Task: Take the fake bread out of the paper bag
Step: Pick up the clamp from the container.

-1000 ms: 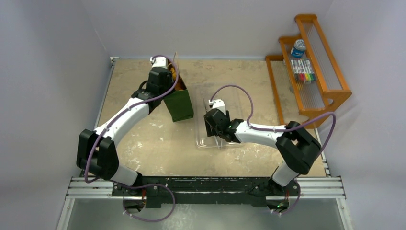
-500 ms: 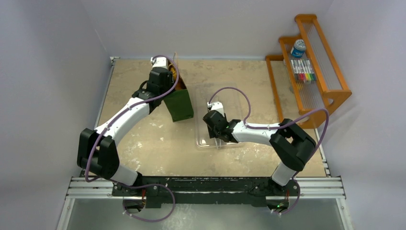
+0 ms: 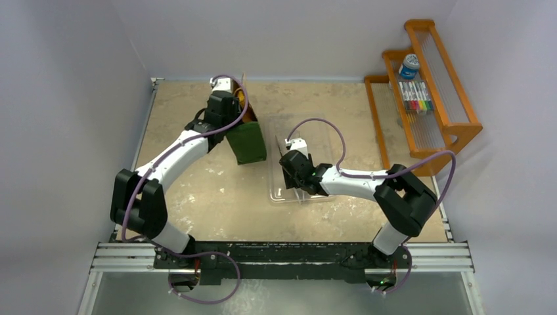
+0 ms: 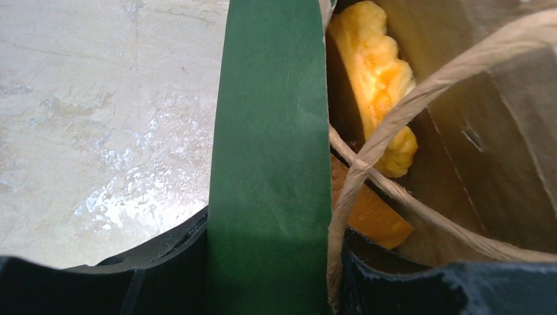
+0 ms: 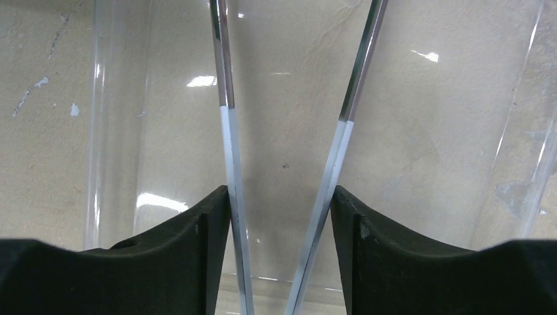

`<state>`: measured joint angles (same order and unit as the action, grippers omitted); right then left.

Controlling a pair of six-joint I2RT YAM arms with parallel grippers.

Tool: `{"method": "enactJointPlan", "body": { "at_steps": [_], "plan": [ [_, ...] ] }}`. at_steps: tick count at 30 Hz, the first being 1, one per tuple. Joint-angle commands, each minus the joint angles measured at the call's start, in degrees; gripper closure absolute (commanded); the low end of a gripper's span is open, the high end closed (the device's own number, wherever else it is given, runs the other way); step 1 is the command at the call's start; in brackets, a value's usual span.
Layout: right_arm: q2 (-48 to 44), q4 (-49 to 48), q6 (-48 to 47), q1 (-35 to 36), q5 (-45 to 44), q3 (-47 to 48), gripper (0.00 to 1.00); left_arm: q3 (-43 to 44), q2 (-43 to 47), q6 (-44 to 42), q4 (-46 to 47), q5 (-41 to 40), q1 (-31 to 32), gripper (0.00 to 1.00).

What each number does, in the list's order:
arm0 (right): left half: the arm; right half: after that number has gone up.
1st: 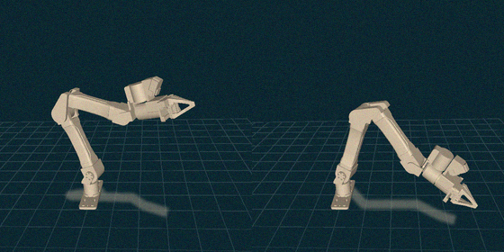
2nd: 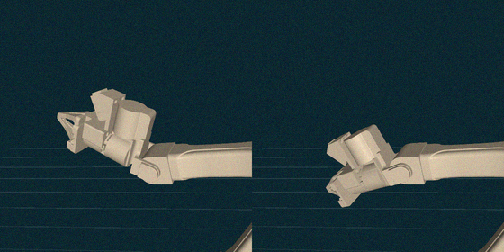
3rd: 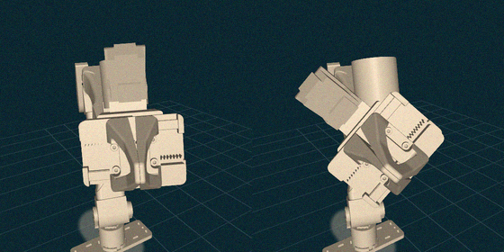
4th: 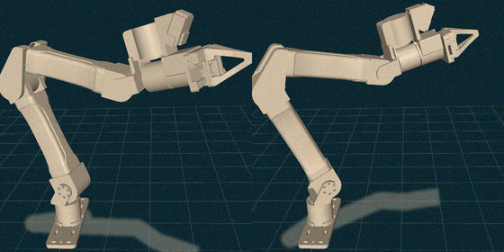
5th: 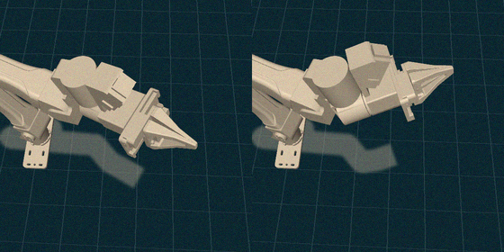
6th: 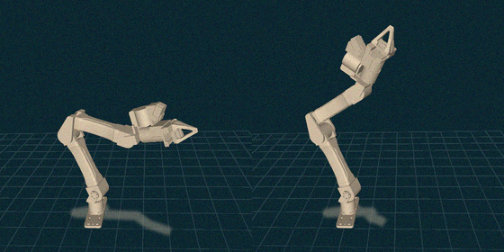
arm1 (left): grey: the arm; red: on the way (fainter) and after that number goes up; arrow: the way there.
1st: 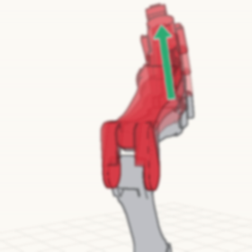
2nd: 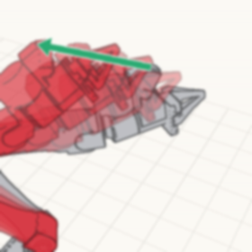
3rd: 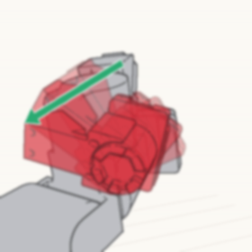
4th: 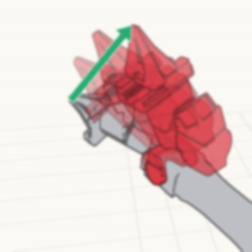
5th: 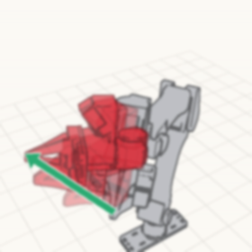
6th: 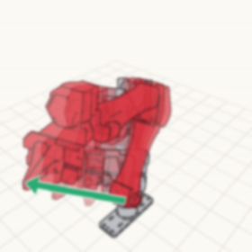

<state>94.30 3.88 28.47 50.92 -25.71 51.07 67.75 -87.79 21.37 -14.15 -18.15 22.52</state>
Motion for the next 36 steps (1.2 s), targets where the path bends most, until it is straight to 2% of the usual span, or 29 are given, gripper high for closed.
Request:
{"method": "enactJointPlan", "body": {
  "at_steps": [1,6,12,16,20,23,26,29,33,36],
  "plan": [
    [-2.9,-0.9,0.2,-0.2,0.8,-0.6,0.41,2.9,-3.8,-0.2,1.1,2.4,-0.1,0.51],
    [-4.3,-1.3,-0.5,-0.2,1.2,-1.4,0.42,5.0,-7.3,0.6,1.8,3.9,0.0,0.51],
    [-0.4,-1.4,-1.1,-0.3,1.7,-0.4,0.42,6.5,-9.6,0.2,2.0,4.2,0.0,0.51],
    [-0.1,-1.7,-1.1,-0.4,0.7,0.1,0.50,10.6,-8.1,-4.6,-1.9,-2.4,-0.3,0.51],
    [-0.3,-1.8,-1.3,-0.9,0.3,0.1,0.54,15.7,-5.5,-8.8,-4.8,-10.5,-3.8,0.56],
    [-0.9,-2.0,-1.2,-0.9,0.4,0.0,0.56,19.2,-3.9,-15.6,-4.6,-19.5,-4.8,0.63],
    [-1.2,-2.0,-1.7,-0.9,0.6,0.3,0.57,20.7,-3.0,-22.4,-2.5,-25.2,-4.6,0.65],
    [-1.6,-1.7,-2.0,-0.9,0.8,0.4,0.58,19.6,-2.6,-24.6,-0.1,-24.5,-3.5,0.66],
    [-3.2,-0.9,-2.4,-0.9,1.2,0.3,0.58,13.0,-0.9,-26.8,5.6,-25.2,1.0,0.66],
    [-5.2,-0.2,-2.5,-0.9,1.8,-0.2,0.60,7.1,0.9,-24.9,7.9,-23.1,1.8,0.66]
  ]
}}
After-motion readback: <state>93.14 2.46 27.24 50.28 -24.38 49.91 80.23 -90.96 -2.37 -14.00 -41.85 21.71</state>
